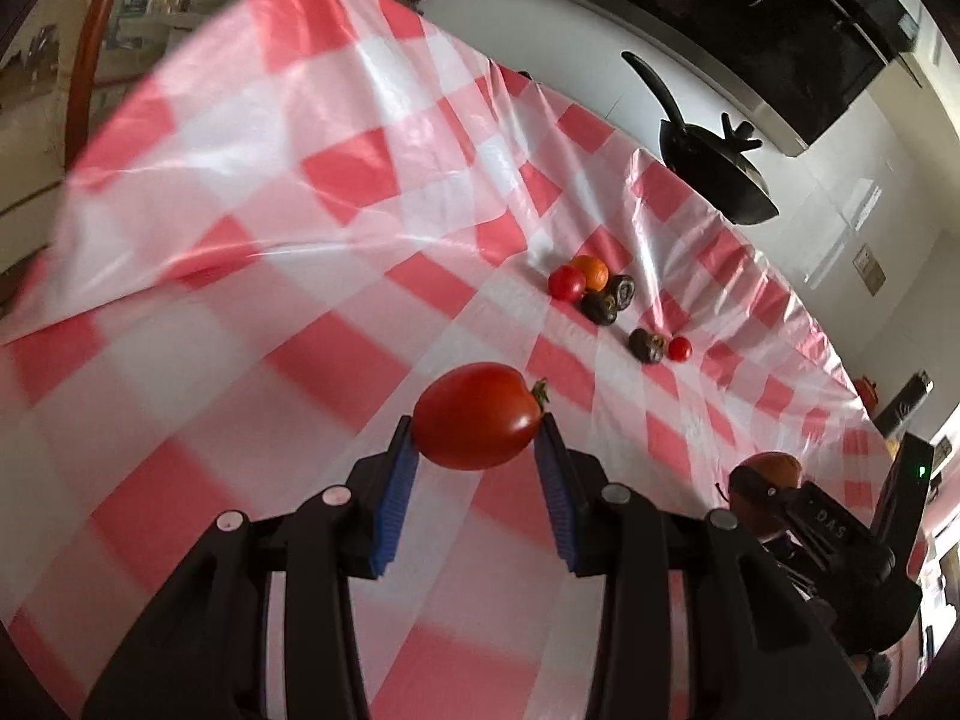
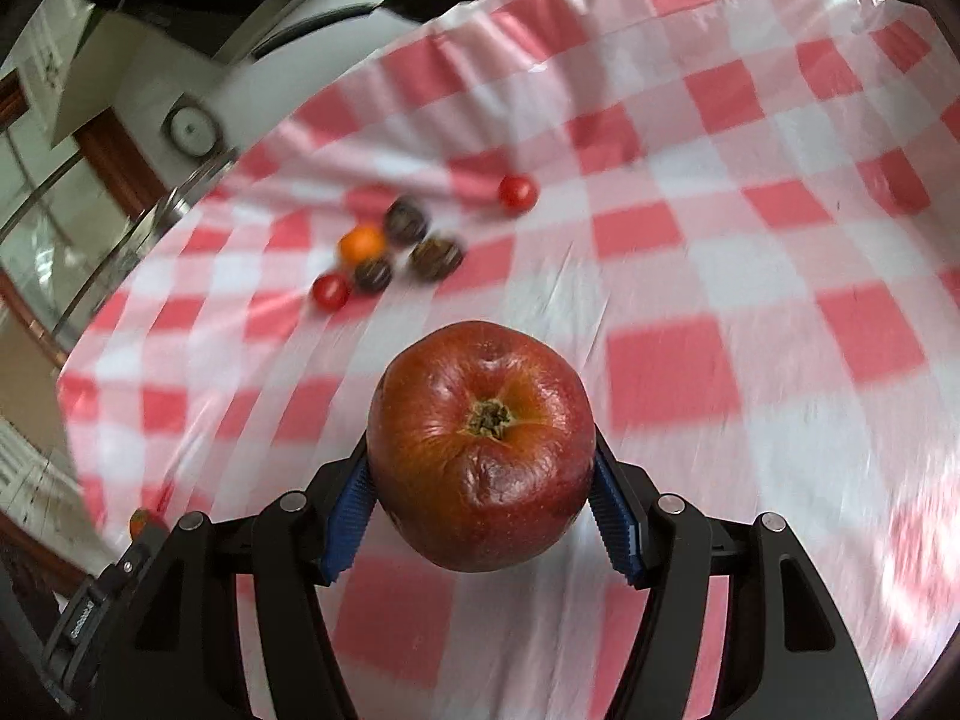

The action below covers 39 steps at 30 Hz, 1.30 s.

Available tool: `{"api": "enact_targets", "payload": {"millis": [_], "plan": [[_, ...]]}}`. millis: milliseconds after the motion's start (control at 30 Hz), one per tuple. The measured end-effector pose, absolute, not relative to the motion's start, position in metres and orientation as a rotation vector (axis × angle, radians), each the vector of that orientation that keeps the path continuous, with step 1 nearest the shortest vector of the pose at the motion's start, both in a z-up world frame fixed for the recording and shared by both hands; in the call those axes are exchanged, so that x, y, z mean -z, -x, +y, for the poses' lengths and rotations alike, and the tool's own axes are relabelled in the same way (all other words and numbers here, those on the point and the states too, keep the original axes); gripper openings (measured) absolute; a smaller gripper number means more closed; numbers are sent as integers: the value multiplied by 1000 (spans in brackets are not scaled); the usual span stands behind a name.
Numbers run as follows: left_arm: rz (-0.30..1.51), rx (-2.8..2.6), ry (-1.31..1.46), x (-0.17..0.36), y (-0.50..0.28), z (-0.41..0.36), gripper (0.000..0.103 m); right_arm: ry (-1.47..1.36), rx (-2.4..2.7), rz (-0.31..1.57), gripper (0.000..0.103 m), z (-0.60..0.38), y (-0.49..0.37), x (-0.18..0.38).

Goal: Organize fruits
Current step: 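Carry the tomato and apple in both tools over the white box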

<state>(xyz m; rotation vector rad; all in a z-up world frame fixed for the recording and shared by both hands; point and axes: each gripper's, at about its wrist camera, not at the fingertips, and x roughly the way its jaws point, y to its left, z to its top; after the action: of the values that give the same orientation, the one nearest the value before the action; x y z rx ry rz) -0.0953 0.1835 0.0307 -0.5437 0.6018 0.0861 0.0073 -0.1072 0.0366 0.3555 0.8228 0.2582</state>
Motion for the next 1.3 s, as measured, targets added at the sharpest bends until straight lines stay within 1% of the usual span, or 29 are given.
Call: {"api": "enact_targets", "payload": {"millis": [333, 633, 933, 1100, 1300], "plan": [[577, -138, 526, -32, 181, 219, 40, -207, -477, 834, 63, -28, 77, -38], [575, -203, 476, -36, 229, 248, 40, -35, -660, 795, 63, 32, 143, -45], [599, -293, 464, -28, 284, 283, 40, 143, -826, 758, 63, 79, 198, -37], [620, -352, 478, -17, 315, 305, 40, 252, -948, 723, 63, 104, 236, -33], [663, -435, 529, 10, 344, 333, 40, 400, -1102, 705, 63, 133, 281, -16]]}}
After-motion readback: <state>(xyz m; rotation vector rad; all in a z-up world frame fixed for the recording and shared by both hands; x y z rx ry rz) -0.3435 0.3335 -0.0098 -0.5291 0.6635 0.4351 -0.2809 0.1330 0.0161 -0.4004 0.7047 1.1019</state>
